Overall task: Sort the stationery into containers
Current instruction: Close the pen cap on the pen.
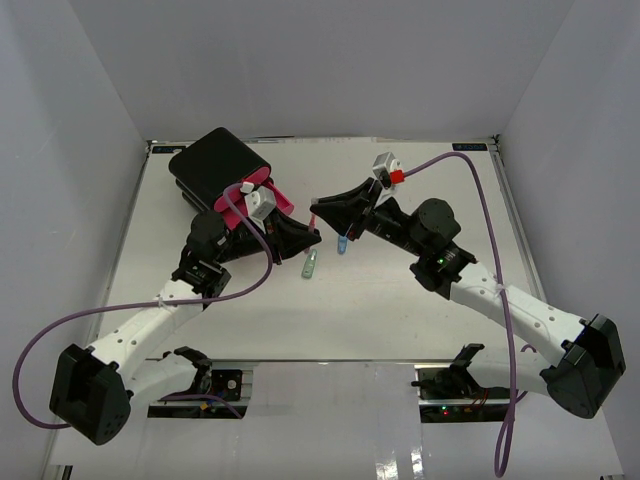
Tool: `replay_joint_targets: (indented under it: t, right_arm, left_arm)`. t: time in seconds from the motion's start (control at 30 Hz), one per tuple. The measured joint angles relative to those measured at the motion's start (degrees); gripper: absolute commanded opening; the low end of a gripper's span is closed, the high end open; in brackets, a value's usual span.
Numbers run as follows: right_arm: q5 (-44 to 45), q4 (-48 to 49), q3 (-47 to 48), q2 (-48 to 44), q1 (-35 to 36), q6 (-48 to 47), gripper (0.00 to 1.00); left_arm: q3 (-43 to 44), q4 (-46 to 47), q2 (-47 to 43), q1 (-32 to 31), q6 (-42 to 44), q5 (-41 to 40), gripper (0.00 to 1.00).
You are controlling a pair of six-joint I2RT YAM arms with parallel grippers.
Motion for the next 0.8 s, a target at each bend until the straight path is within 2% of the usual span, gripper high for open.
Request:
replay_joint_targets:
  t: [0.3, 0.8]
  right_arm:
    - [-0.4, 1.9, -1.1, 0.0, 0.0, 2.2, 0.08]
    - [-1.7, 6.2, -2.8, 1.6, 0.7, 4.7, 0.08]
  left_arm:
    - [-0.3, 1.1, -0.4, 0.0, -0.1, 0.1, 0.00]
    - [-2.9, 8.3, -0.7, 0.3, -3.6, 0.3, 0.00]
